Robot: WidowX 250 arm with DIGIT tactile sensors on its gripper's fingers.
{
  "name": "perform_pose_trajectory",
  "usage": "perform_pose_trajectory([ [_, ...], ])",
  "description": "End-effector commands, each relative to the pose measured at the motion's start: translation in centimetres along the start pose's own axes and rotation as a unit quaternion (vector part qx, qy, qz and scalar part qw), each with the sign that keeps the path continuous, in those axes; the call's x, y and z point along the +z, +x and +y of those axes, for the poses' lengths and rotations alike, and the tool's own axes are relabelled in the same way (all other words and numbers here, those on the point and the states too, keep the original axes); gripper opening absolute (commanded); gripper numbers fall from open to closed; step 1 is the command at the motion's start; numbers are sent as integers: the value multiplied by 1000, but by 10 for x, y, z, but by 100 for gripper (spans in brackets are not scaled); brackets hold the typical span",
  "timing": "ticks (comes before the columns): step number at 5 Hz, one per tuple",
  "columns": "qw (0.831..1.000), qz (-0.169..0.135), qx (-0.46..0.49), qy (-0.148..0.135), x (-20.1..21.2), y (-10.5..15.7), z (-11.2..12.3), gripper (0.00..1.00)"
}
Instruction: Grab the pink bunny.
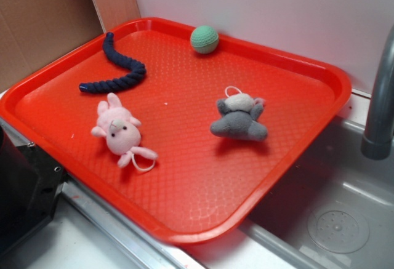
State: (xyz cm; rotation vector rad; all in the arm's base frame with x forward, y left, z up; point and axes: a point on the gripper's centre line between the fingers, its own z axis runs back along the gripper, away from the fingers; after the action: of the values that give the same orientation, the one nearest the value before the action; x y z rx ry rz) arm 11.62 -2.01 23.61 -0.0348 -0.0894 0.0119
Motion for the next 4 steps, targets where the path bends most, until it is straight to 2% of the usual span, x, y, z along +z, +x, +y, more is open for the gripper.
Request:
perform_pose_trajectory([
  [1, 1000, 0, 0, 0, 0, 0, 0, 100],
  [2, 994, -10, 105, -33, -7, 4, 5, 100],
  [3, 975, -24, 218, -34, -18, 4, 9, 100],
  [4, 942, -22, 333, -27, -34, 6, 14, 100],
])
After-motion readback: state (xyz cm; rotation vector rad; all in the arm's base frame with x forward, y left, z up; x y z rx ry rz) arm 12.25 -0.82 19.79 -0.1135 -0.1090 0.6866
